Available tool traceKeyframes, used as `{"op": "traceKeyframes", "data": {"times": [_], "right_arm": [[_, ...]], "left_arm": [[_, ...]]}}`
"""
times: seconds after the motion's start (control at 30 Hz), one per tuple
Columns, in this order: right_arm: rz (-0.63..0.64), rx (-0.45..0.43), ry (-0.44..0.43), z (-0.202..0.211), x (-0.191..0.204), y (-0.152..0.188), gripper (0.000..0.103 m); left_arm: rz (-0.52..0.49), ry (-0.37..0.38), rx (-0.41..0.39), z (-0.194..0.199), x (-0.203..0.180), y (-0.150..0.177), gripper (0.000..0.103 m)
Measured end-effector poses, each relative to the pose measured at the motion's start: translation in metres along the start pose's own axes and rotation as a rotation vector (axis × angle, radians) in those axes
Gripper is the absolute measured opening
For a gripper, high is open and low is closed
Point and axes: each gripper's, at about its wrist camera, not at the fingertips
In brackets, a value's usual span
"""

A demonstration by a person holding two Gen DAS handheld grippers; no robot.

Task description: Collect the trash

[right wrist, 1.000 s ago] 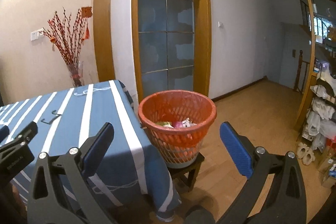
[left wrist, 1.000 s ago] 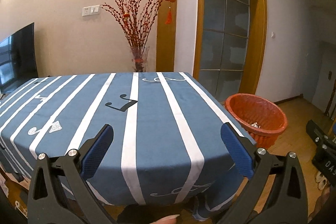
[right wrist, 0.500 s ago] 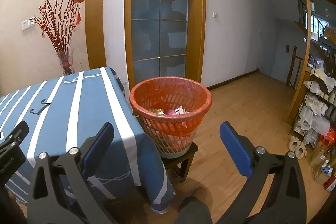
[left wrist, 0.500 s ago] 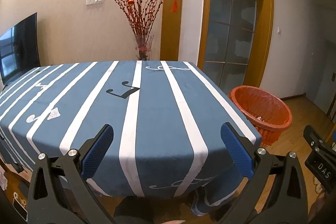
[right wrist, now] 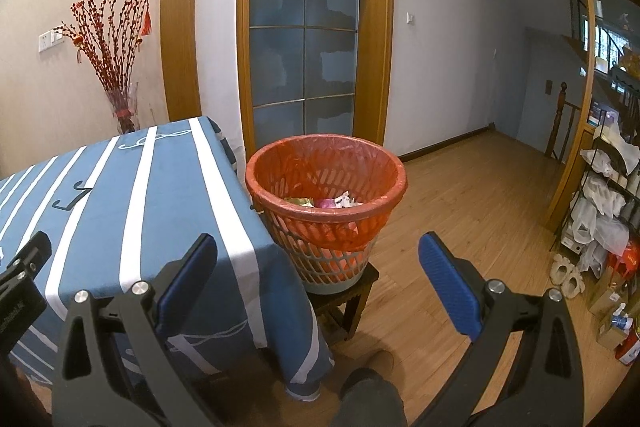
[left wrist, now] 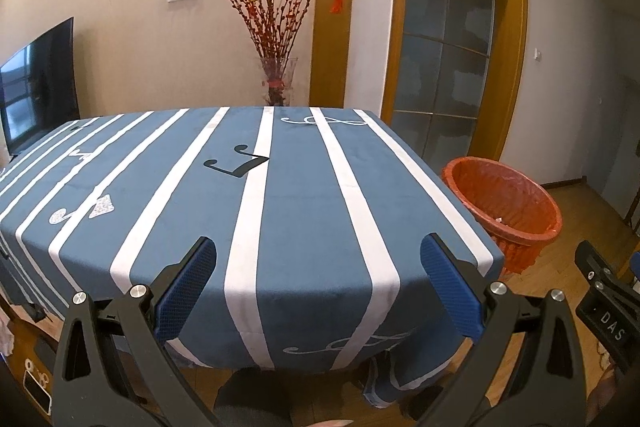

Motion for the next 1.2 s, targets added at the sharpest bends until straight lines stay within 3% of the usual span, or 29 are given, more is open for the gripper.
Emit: {"op": "traceKeyframes", "data": {"times": [1.2], "right_arm": [[0.001, -0.001, -0.019, -0.0025, -0.0009, 0.0008, 0.099]], "left_arm": [[0.001, -0.013, -0.029, 0.0052, -0.0017, -0.0036, 0.1]]}}
Point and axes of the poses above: each gripper's, at about its wrist camera, not at the fingertips, and z roughly against the way its jaws point, x to its left, y to its underside, and after that the axes turned 9 degrees about -x, right-handed
